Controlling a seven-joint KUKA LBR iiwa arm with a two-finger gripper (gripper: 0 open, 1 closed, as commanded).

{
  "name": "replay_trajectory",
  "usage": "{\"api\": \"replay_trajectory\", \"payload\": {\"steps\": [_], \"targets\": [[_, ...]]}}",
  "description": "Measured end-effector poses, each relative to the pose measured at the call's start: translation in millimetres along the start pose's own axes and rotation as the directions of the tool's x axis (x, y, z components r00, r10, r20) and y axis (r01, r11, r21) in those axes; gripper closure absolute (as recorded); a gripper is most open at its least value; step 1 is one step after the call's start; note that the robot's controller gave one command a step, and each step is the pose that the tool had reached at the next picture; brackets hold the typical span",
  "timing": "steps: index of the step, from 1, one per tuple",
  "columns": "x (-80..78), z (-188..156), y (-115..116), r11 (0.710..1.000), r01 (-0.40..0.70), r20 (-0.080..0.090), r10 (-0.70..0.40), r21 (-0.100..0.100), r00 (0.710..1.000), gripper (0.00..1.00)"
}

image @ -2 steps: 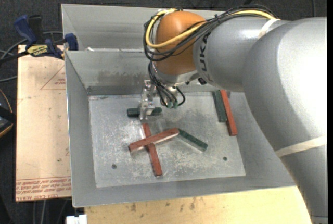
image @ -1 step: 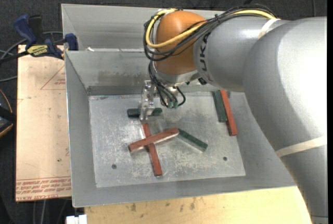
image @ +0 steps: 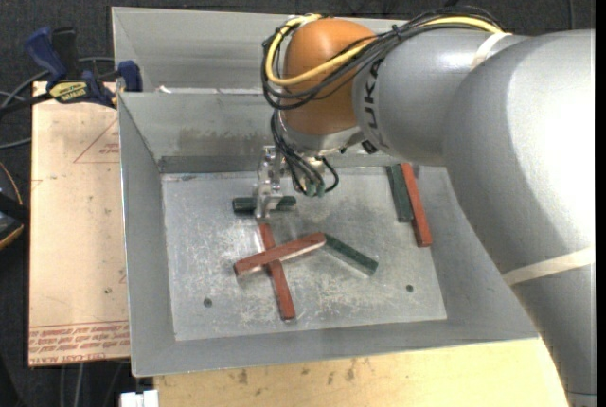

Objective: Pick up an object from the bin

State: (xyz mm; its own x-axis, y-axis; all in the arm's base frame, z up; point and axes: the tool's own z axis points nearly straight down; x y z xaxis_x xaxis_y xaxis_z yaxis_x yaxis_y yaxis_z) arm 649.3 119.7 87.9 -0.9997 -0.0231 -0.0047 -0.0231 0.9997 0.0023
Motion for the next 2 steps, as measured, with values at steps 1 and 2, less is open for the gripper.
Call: {"api": "replay_trajectory", "payload": {"steps": [1, 2], "targets": [[0.9, -5, 0, 1.0, 0.0, -0.005, 0.0, 0.001, 1.0, 1.0], [0.6, -16, 0, 1.0, -0.001, -0.004, 0.001, 0.001, 1.0, 1.0]]}}
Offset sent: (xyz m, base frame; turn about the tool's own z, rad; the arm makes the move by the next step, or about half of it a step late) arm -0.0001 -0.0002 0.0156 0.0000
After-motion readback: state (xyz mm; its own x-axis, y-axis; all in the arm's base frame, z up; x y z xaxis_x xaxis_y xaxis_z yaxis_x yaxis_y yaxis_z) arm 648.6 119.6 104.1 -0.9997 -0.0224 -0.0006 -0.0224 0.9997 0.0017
